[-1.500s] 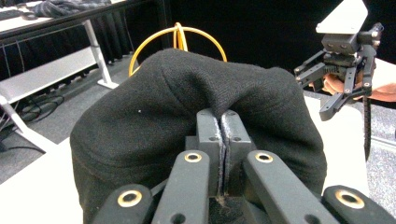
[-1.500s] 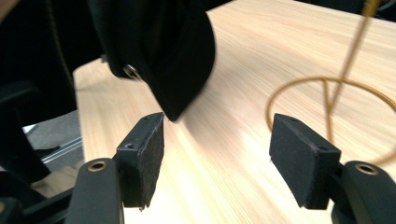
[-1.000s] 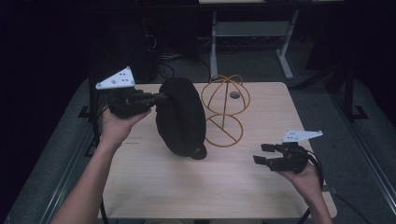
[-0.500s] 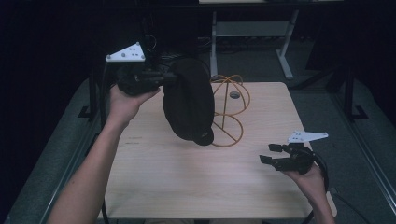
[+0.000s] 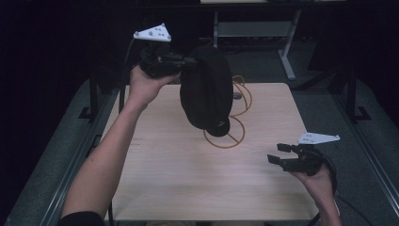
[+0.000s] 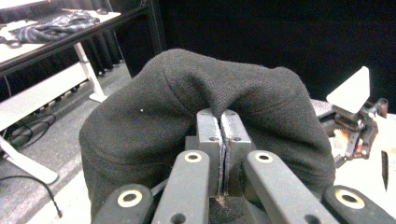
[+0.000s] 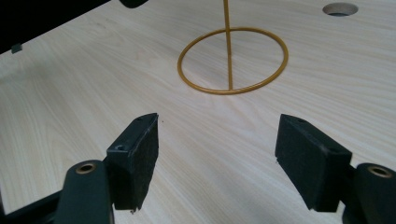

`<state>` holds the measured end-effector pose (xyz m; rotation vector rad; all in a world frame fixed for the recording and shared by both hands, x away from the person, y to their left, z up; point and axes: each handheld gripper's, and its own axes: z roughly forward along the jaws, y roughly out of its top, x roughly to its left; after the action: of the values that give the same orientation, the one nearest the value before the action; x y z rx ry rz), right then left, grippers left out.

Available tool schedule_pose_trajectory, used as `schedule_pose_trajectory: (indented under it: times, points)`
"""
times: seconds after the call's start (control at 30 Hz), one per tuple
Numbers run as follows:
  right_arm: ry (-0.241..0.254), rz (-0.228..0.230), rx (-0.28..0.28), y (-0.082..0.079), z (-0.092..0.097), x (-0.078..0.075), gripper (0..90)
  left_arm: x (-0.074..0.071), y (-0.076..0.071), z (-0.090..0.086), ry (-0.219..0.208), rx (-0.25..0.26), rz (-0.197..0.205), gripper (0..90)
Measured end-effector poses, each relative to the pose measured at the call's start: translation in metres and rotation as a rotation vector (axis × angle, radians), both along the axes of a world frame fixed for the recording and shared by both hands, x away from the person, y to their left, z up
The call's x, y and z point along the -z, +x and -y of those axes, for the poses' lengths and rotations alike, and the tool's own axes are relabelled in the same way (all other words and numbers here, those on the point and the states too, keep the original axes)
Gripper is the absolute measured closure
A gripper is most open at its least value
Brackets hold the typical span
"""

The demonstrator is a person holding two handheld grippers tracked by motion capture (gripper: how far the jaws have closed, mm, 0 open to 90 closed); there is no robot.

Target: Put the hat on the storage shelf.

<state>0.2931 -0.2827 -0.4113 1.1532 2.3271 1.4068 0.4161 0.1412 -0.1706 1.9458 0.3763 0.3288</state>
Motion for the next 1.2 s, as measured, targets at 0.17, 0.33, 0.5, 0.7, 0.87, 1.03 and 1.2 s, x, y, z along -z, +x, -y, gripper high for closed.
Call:
schedule_pose_trajectory:
  times: [0.17,0.33,0.5,0.7,0.87,1.03,1.2]
  points:
    - [-0.001,0.017,0.008,-0.002,0.001,-0.001,29.1,-0.013,0.006,0.012,0.021,-0.002,0.024,88.8]
    - [0.014,0.019,0.019,-0.002,0.006,-0.001,29.2,-0.022,0.014,0.027,0.034,-0.003,0.031,88.8]
    - [0.02,0.024,0.028,-0.003,0.009,-0.001,29.3,-0.019,0.027,0.043,0.045,-0.014,0.013,88.8]
    - [0.029,0.024,0.036,-0.003,0.012,0.0,29.3,-0.008,0.04,0.067,0.092,-0.016,-0.003,88.8]
    - [0.039,0.026,0.046,-0.003,0.016,0.0,29.4,0.0,0.052,0.087,0.127,0.0,-0.022,88.8]
    - [0.036,0.025,0.05,-0.003,0.017,0.002,28.5,0.01,0.06,0.105,0.177,-0.004,-0.024,88.7]
    - [0.032,0.016,0.041,-0.002,0.014,0.004,28.7,0.023,0.069,0.122,0.224,-0.02,-0.052,87.8]
